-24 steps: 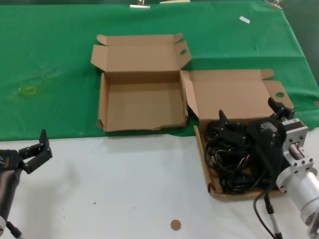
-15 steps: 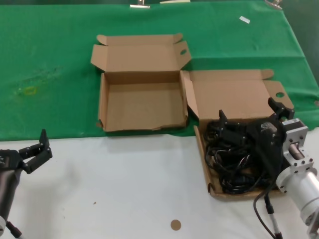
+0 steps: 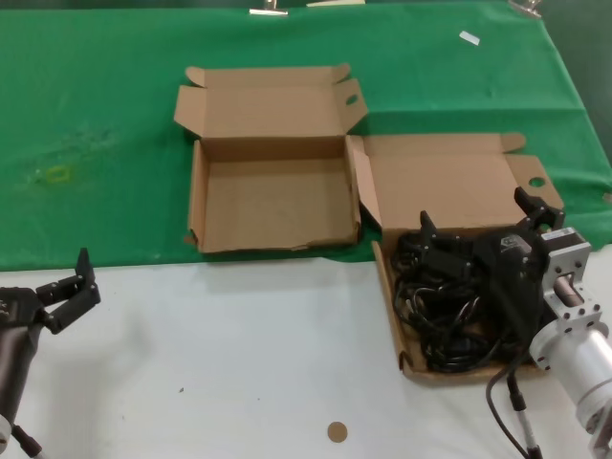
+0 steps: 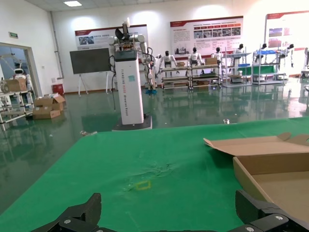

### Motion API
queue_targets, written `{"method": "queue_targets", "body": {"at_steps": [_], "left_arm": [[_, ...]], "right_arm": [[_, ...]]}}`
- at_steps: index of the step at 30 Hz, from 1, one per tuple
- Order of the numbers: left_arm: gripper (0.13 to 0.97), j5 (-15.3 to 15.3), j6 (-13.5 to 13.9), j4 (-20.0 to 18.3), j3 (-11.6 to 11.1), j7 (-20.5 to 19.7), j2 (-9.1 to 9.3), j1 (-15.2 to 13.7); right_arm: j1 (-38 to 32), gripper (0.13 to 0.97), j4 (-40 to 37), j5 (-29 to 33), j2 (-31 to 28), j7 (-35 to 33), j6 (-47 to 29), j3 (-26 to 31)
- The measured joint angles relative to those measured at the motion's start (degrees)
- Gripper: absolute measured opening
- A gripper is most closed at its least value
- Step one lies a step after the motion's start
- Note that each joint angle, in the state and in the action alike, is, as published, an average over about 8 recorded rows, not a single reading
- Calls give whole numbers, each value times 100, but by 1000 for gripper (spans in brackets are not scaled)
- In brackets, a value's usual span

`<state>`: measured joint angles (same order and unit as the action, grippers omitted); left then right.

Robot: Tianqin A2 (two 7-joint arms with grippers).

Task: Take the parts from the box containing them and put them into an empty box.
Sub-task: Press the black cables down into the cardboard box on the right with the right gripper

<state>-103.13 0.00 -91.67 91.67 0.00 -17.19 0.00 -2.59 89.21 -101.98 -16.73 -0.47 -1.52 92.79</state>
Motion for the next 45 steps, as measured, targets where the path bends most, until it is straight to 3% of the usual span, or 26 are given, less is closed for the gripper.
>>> {"method": "queue_targets", "body": {"at_steps": [16, 24, 28, 37, 45], "left_arm": [[927, 0, 0, 0, 0, 0, 0, 0], [815, 0, 0, 0, 0, 0, 0, 0], [815, 0, 0, 0, 0, 0, 0, 0], [632, 1, 0, 0, 0, 0, 0, 0], [408, 1, 0, 0, 0, 0, 0, 0]], "right_arm": [[0, 966, 0, 0, 0, 0, 0, 0], [0, 966, 0, 0, 0, 0, 0, 0], [-5, 966, -9, 1, -10, 1, 19, 12], [-46, 966, -11, -127, -162, 54, 230, 221], [-109, 966, 106, -626, -606, 28, 658, 733]]}}
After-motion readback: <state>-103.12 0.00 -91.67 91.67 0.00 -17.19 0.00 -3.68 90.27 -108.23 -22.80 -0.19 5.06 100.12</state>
